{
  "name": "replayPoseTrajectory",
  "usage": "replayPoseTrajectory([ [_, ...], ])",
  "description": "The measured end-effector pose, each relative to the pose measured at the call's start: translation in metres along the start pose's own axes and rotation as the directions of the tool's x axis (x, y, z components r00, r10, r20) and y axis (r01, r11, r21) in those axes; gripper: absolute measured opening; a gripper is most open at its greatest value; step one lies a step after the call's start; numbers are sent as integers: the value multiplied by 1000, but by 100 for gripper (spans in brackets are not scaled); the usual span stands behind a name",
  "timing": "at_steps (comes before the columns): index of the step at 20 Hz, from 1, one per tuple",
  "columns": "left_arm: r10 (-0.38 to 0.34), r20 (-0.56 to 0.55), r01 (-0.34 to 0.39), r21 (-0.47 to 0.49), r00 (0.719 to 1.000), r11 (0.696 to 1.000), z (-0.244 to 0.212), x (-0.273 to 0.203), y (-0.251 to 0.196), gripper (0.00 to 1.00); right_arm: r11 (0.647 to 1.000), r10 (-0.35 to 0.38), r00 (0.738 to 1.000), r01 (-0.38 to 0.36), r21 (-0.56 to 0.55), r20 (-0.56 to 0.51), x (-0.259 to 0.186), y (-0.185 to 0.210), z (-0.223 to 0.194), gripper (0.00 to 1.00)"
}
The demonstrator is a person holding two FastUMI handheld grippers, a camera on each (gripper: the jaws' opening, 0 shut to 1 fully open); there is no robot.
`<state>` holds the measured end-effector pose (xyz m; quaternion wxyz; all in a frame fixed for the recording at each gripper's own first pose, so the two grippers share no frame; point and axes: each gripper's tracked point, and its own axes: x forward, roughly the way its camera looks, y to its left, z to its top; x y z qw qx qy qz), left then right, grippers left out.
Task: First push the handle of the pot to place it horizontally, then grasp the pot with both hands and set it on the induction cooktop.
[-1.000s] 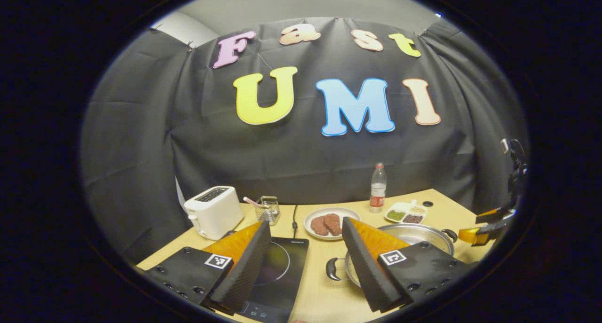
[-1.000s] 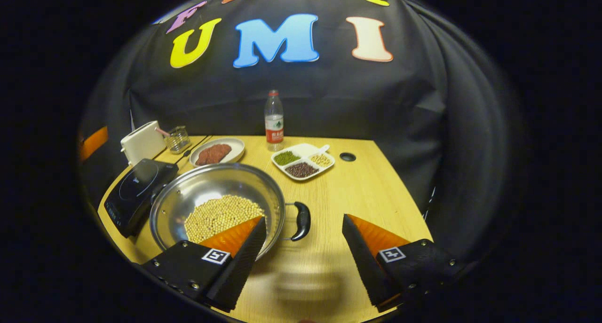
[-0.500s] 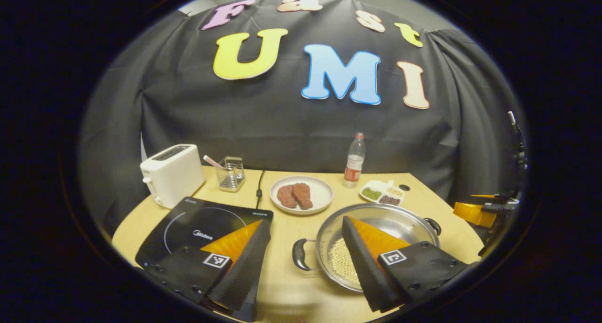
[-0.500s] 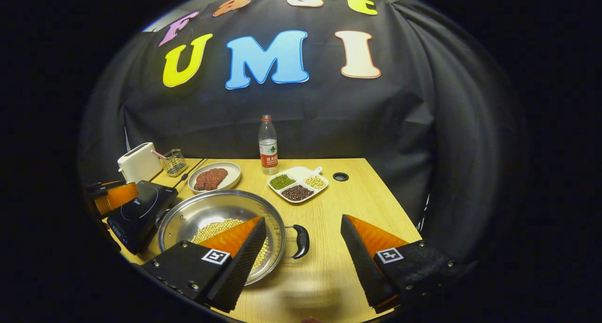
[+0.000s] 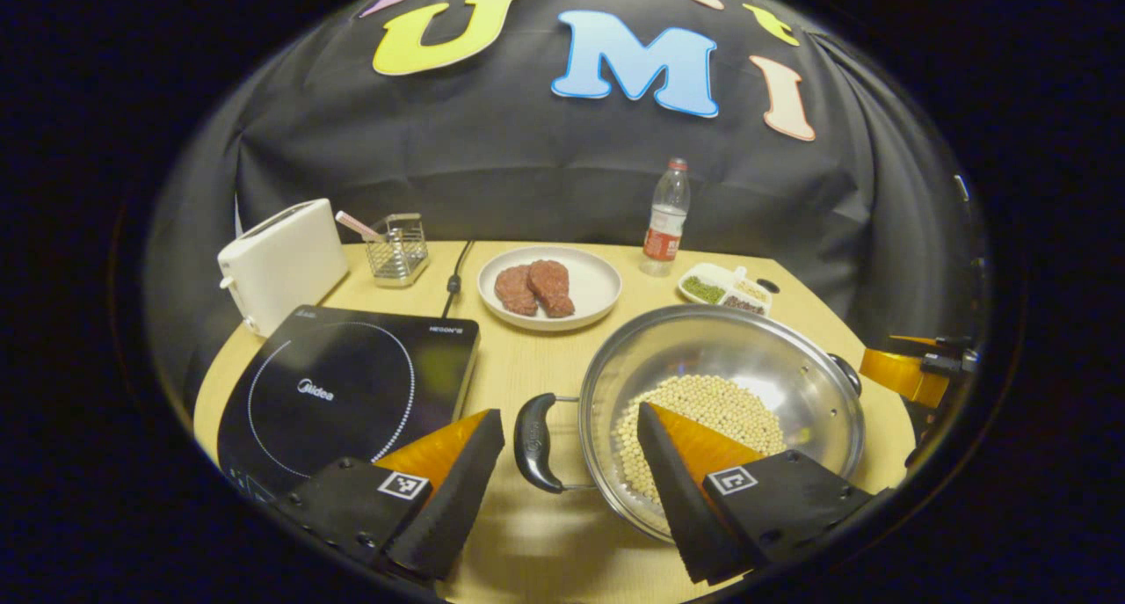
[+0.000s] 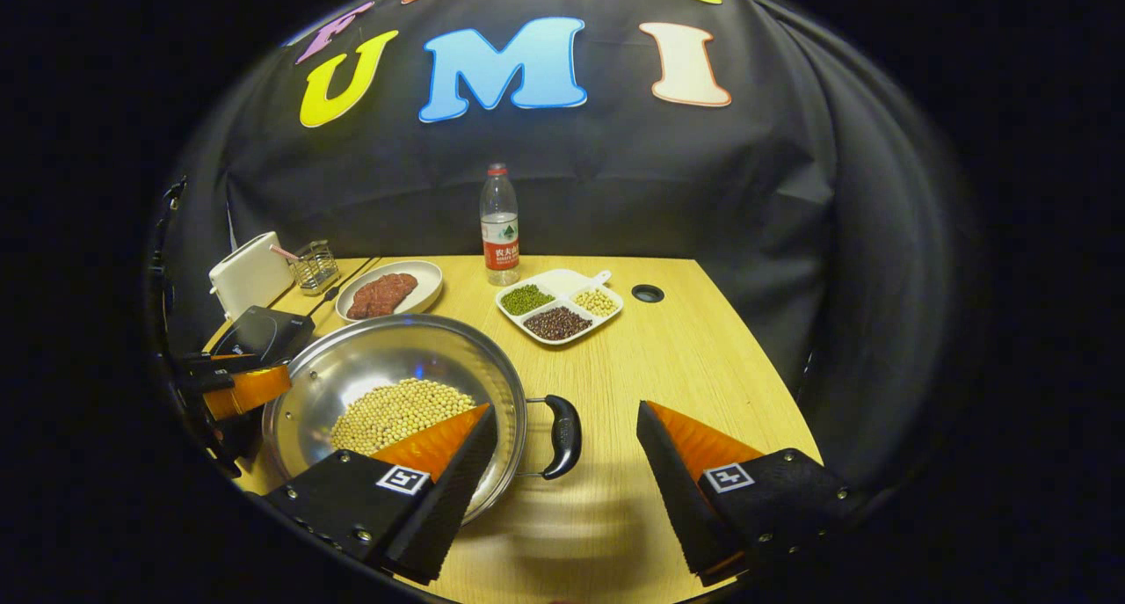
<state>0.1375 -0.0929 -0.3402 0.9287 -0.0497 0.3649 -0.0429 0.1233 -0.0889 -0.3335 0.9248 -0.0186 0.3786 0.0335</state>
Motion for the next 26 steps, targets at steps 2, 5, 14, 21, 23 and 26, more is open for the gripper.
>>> replayPoseTrajectory([
  [2,12,-28,-12,-9,1000,1000,-7,10,3,100,1000,6,1000,-6,5,-27,10,0,-6,98],
  [5,26,-47,-26,-4,999,1000,-12,17,4,99,1000,11,998,-10,17,-67,26,0,-17,98],
  [14,84,-72,-84,-3,994,996,-20,24,12,81,997,77,988,-72,42,-134,47,18,-32,60],
  [21,57,-80,-55,26,995,998,-18,29,11,63,1000,29,989,-28,3,-146,34,20,-30,54],
  [23,51,-66,-49,36,997,998,-10,22,14,67,1000,17,991,-17,-2,-136,25,23,-25,54],
  [26,32,-33,-30,51,999,998,8,5,22,67,1000,3,992,1,28,-127,8,35,-17,54],
])
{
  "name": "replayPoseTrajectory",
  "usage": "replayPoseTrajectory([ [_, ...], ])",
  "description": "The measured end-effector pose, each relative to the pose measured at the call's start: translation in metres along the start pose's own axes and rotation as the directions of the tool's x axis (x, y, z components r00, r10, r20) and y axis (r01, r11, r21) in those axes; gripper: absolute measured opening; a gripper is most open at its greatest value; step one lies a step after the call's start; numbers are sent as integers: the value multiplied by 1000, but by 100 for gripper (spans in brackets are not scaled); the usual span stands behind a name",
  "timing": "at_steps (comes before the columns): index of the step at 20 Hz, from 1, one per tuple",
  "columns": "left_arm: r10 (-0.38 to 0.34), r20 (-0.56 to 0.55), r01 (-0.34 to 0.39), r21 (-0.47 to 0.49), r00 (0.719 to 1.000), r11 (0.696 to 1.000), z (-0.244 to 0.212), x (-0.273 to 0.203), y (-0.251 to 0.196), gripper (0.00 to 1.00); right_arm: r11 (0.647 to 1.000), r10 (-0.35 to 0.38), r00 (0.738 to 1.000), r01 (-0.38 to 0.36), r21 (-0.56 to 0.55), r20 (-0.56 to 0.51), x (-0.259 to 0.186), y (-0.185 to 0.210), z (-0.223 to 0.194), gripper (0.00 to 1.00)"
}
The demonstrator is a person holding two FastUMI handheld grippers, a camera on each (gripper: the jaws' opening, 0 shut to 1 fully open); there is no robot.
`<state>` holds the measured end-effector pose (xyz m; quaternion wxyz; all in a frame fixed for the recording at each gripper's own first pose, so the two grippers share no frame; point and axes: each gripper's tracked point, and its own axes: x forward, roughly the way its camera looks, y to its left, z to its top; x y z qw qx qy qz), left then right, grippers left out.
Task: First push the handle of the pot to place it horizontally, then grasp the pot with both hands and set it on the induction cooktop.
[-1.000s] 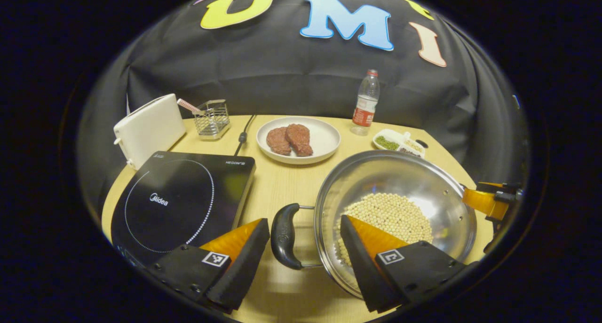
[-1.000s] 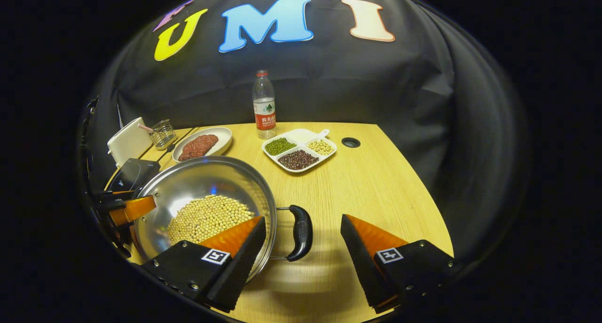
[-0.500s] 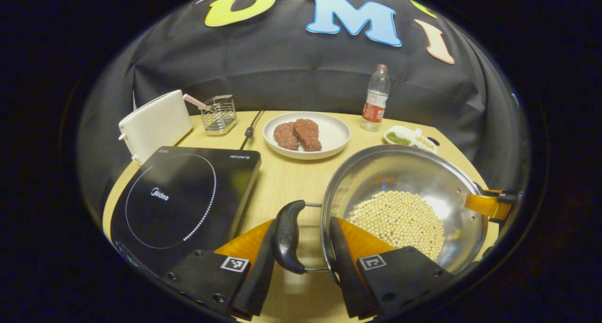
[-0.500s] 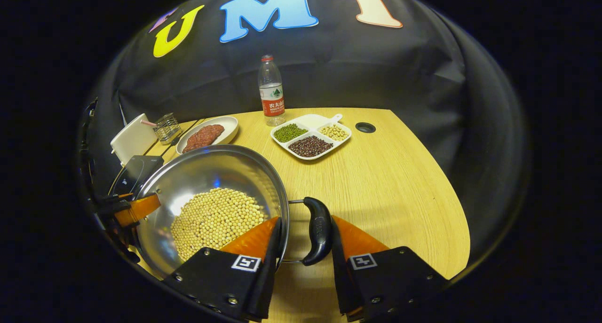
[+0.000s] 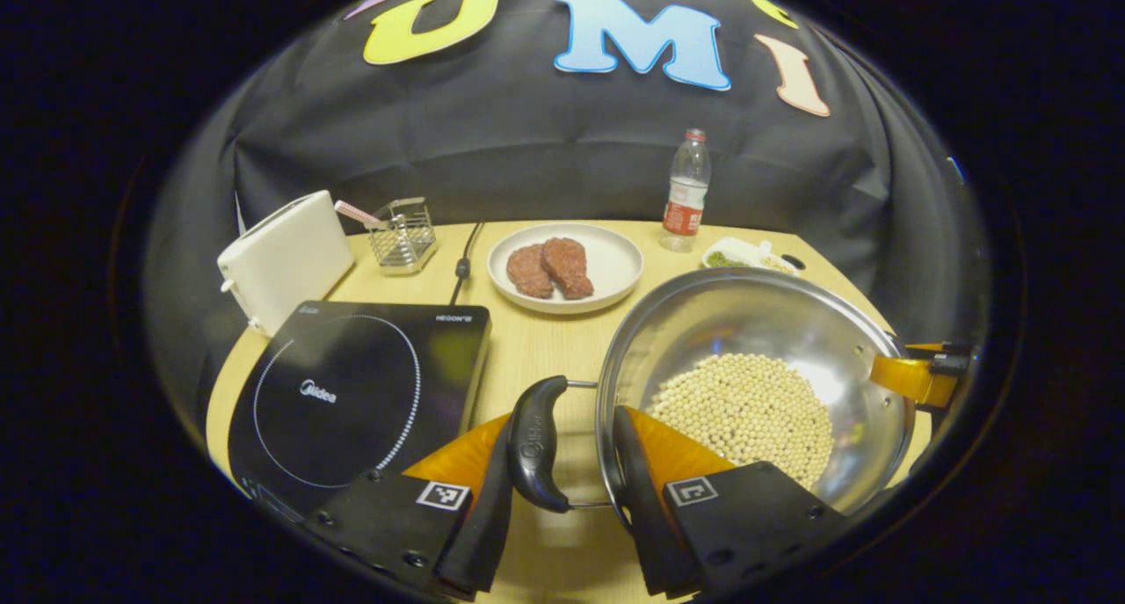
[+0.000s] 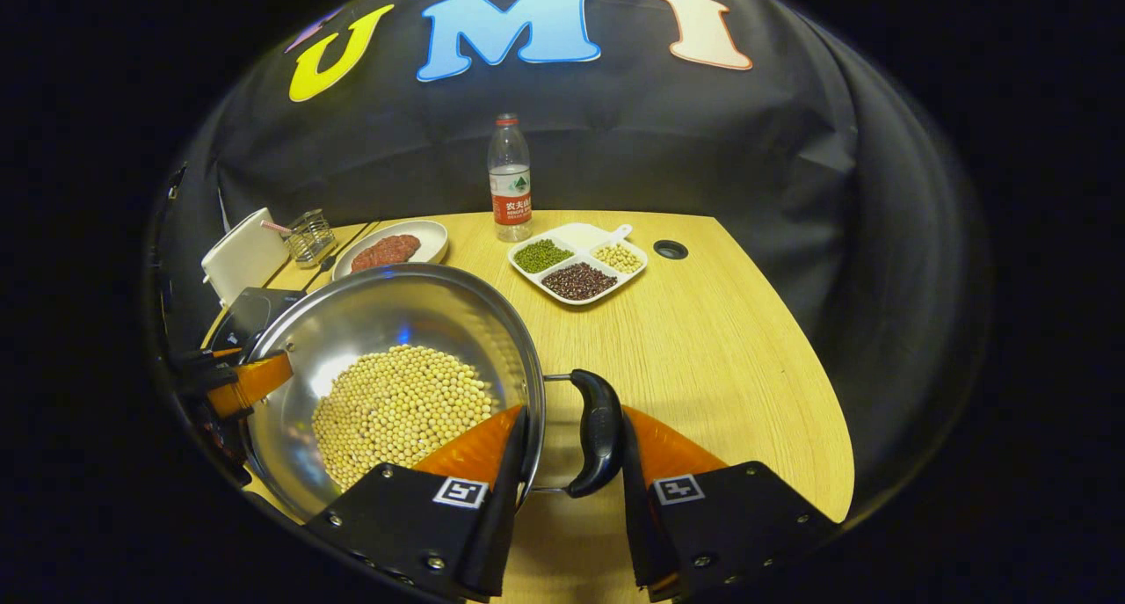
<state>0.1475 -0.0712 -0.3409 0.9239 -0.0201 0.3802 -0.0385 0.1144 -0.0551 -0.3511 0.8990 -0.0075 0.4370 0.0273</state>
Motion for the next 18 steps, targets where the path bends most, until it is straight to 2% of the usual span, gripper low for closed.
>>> replayPoseTrajectory([
  [3,-18,25,18,9,1000,1000,14,-13,21,63,1000,-13,1000,12,21,12,-15,21,5,54],
  [5,-23,38,22,14,999,1000,22,-20,39,67,999,-15,1000,15,29,21,-22,39,10,54],
  [6,-22,45,21,12,999,1000,24,-23,50,63,999,-14,1000,14,31,25,-24,50,12,54],
  [9,-19,54,18,2,998,1000,28,-32,88,67,999,-7,999,6,32,37,-29,85,16,54],
  [12,-9,57,9,-5,998,1000,29,-35,126,67,1000,1,999,-2,27,41,-29,121,20,54],
  [13,-6,59,6,-6,998,1000,31,-36,139,63,1000,2,999,-4,27,44,-30,135,23,54],
  [18,5,72,-4,-2,997,1000,35,-36,206,63,999,10,999,-12,36,43,-27,196,27,54],
])
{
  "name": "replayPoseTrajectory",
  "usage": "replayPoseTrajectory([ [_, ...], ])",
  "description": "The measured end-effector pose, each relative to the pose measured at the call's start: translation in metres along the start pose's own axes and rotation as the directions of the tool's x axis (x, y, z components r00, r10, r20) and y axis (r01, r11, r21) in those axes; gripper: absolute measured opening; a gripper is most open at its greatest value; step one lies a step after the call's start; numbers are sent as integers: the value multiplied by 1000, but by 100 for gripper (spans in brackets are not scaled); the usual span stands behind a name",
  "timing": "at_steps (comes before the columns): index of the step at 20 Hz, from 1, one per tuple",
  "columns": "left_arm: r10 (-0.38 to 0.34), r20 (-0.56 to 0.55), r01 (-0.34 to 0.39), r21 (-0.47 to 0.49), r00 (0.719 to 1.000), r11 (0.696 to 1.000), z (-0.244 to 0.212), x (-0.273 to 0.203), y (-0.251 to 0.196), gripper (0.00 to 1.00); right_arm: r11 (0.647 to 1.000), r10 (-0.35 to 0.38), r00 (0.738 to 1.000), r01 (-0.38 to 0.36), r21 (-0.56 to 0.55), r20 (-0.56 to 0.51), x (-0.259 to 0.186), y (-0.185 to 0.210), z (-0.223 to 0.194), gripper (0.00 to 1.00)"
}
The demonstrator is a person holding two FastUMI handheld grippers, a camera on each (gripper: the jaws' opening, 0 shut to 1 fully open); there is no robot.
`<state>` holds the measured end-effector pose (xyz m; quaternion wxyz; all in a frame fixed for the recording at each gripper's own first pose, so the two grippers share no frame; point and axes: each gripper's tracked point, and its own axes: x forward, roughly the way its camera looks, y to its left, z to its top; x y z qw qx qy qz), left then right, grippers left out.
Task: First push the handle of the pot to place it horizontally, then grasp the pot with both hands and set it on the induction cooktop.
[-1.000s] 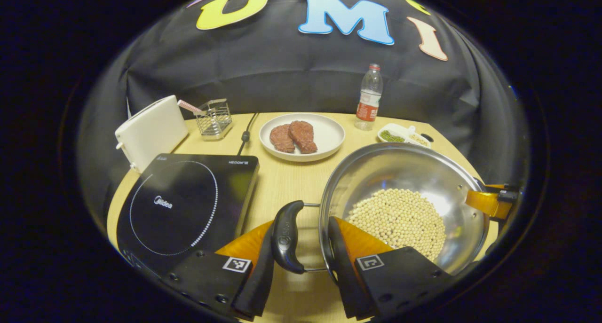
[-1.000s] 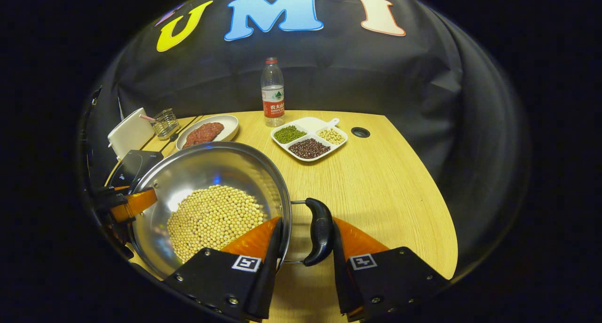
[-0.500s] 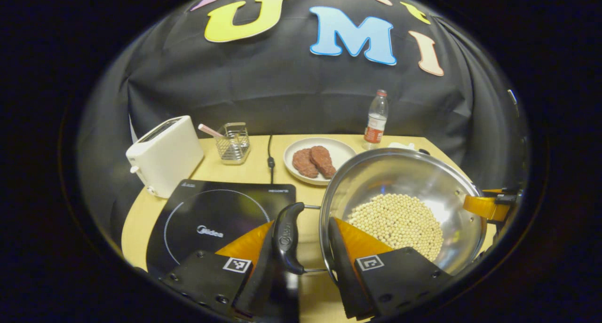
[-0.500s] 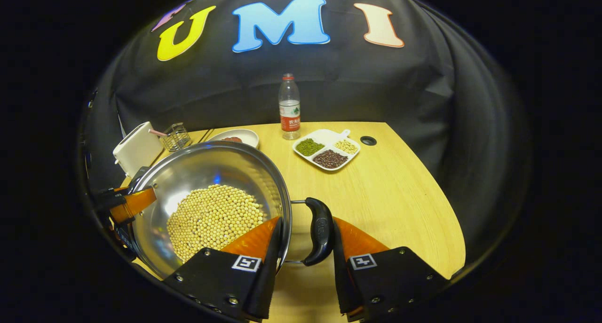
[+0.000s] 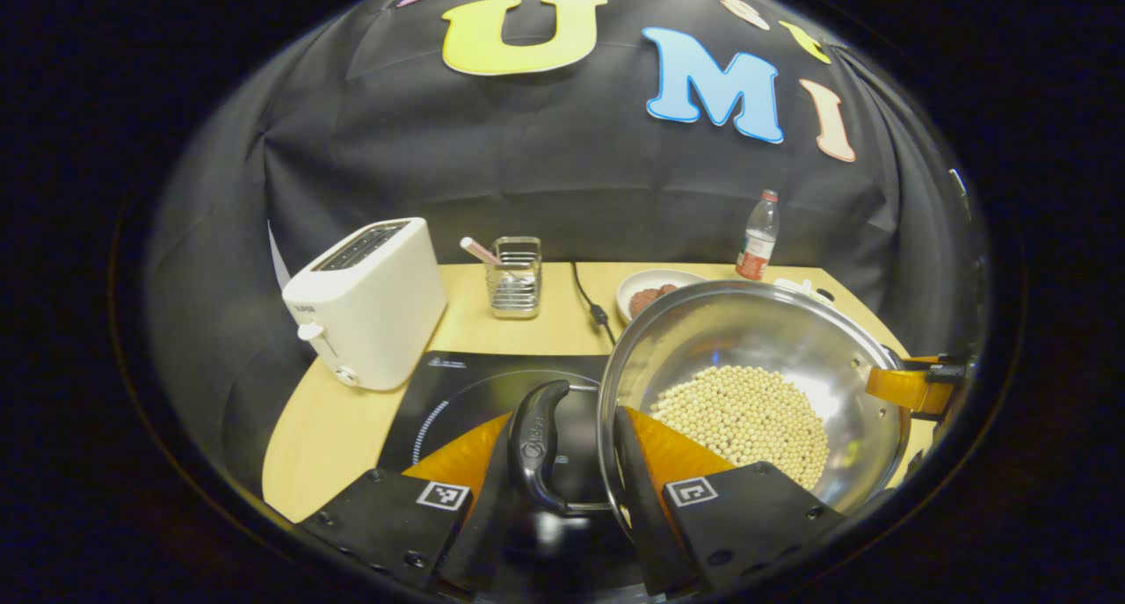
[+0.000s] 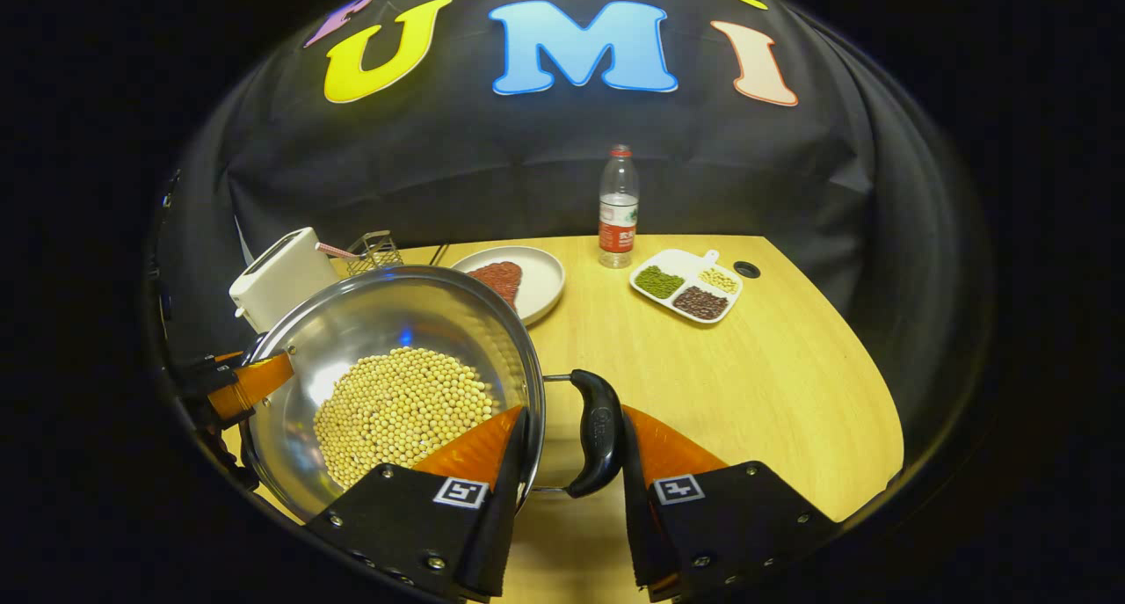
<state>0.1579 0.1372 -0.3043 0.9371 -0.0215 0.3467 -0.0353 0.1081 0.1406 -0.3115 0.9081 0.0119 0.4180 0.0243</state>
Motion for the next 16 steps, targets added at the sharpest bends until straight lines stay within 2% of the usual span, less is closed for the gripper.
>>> replayPoseTrajectory([
  [2,2,7,-2,0,1000,1000,2,-2,27,67,1000,0,1000,0,4,-3,3,24,0,54],
  [4,5,6,-5,8,1000,1000,2,3,52,63,1000,1,1000,-1,5,-11,7,49,-1,54],
  [5,7,3,-7,8,1000,1000,2,5,64,67,1000,3,1000,-3,3,-12,7,62,-1,54],
  [6,8,-1,-8,4,1000,1000,-1,6,77,63,1000,4,1000,-4,3,-9,8,72,-2,54],
  [7,9,-4,-9,-3,1000,1000,-2,8,86,66,1000,5,1000,-5,2,-4,9,83,-1,54],
  [9,19,-9,-19,-12,1000,1000,-5,10,108,67,1000,14,1000,-14,-5,-5,14,104,-3,54],
  [14,39,-15,-39,-9,999,999,-11,16,147,67,999,41,999,-41,4,-15,23,138,-10,54],
  [16,43,-26,-43,-5,999,999,-14,21,155,63,999,45,999,-44,8,-31,28,145,-15,54],
])
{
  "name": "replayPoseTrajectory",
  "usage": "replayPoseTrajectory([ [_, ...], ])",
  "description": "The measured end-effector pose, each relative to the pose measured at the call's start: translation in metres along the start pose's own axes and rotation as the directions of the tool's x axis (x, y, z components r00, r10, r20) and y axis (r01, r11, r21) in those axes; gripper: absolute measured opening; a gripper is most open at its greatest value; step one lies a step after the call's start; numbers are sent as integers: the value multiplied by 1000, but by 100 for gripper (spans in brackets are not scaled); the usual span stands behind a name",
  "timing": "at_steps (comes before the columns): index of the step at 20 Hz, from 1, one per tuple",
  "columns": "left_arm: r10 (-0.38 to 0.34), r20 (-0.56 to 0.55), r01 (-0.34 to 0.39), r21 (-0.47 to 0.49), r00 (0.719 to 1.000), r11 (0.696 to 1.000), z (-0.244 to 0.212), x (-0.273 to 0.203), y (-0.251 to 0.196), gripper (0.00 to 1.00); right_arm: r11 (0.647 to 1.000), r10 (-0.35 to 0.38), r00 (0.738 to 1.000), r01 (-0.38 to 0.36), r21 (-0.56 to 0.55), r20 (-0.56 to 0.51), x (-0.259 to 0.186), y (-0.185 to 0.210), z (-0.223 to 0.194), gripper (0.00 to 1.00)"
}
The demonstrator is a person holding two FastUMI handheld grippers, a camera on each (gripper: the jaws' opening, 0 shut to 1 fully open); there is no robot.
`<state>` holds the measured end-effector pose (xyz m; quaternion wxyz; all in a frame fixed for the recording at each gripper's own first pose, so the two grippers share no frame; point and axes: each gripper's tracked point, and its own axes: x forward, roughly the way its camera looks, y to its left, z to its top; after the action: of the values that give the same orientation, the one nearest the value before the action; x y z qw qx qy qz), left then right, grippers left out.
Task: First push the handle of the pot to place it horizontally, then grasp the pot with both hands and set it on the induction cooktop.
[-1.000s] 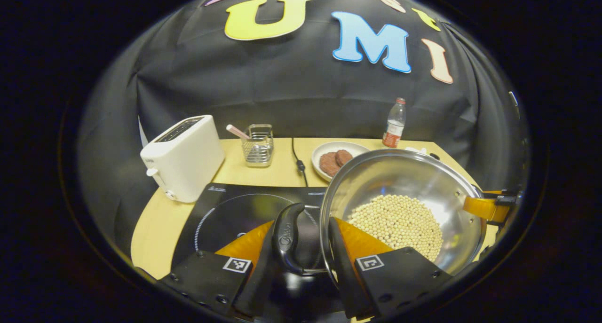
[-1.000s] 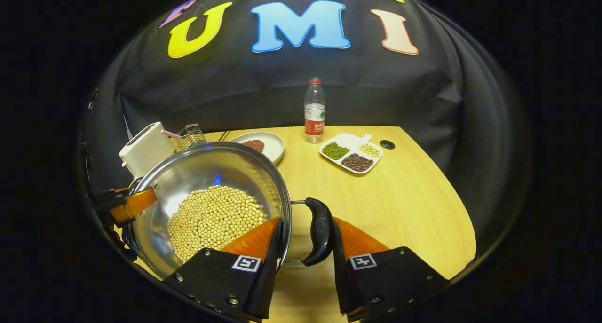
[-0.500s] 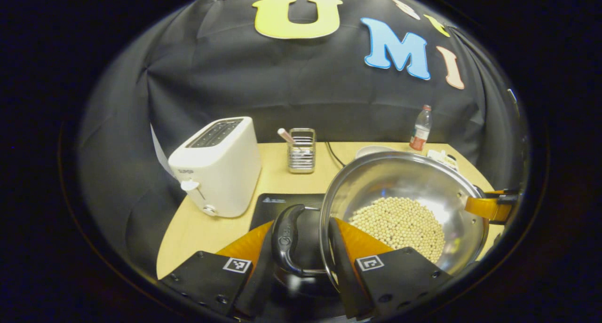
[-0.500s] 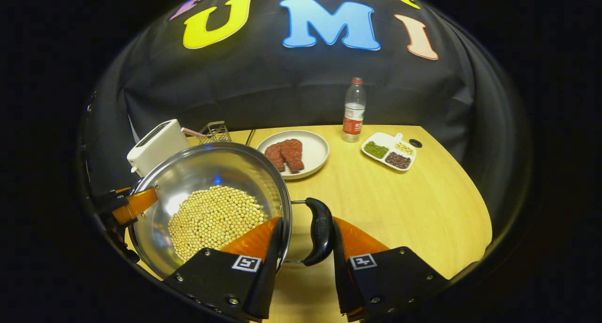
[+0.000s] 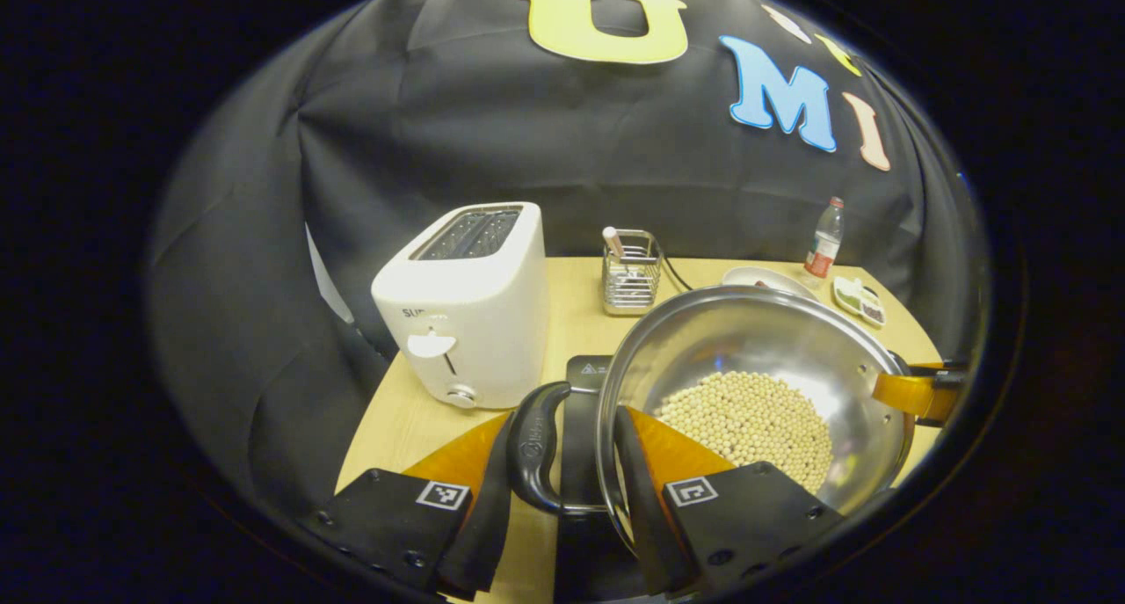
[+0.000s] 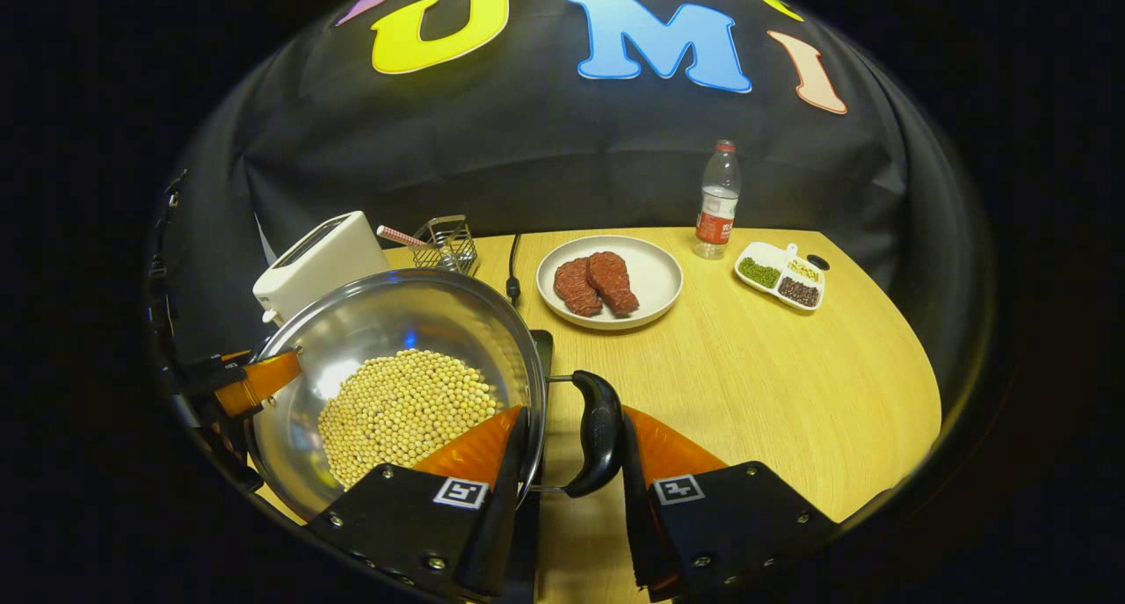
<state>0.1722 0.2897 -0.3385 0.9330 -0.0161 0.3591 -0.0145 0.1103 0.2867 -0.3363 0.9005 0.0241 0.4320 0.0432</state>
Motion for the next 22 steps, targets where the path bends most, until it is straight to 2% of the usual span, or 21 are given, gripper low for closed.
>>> replayPoseTrajectory([
  [2,-6,-3,6,-23,1000,1000,-8,8,5,67,1000,4,1000,-4,0,24,4,4,5,54],
  [3,-6,-12,6,-46,1000,999,-13,7,5,63,1000,8,1000,-8,-3,27,4,5,7,48],
  [4,-9,10,9,-54,1000,998,-10,7,6,72,1000,15,999,-15,1,33,4,6,8,54],
  [5,-14,11,14,-64,1000,998,-11,5,7,74,999,31,999,-32,3,30,5,8,9,54],
  [7,6,88,0,-64,996,998,8,-4,6,77,998,67,995,-67,-4,78,-7,9,23,64],
  [9,44,165,-34,-66,985,997,31,-20,6,95,998,55,986,-52,-24,160,-25,-7,46,89],
  [10,65,199,-52,-71,978,996,41,-32,4,97,998,54,980,-48,-34,190,-35,-15,55,97],
  [14,111,351,-88,-79,930,993,85,-91,-27,97,998,38,941,-16,-67,335,-87,-69,89,97],
  [17,103,425,-86,-61,900,994,105,-139,-78,99,995,41,899,4,-102,436,-139,-119,102,97],
  [18,103,453,-84,-62,886,995,114,-158,-97,95,993,46,887,9,-117,460,-154,-133,105,97],
  [22,100,530,-65,-84,842,994,129,-222,-174,96,989,69,838,14,-148,541,-215,-191,108,97],
])
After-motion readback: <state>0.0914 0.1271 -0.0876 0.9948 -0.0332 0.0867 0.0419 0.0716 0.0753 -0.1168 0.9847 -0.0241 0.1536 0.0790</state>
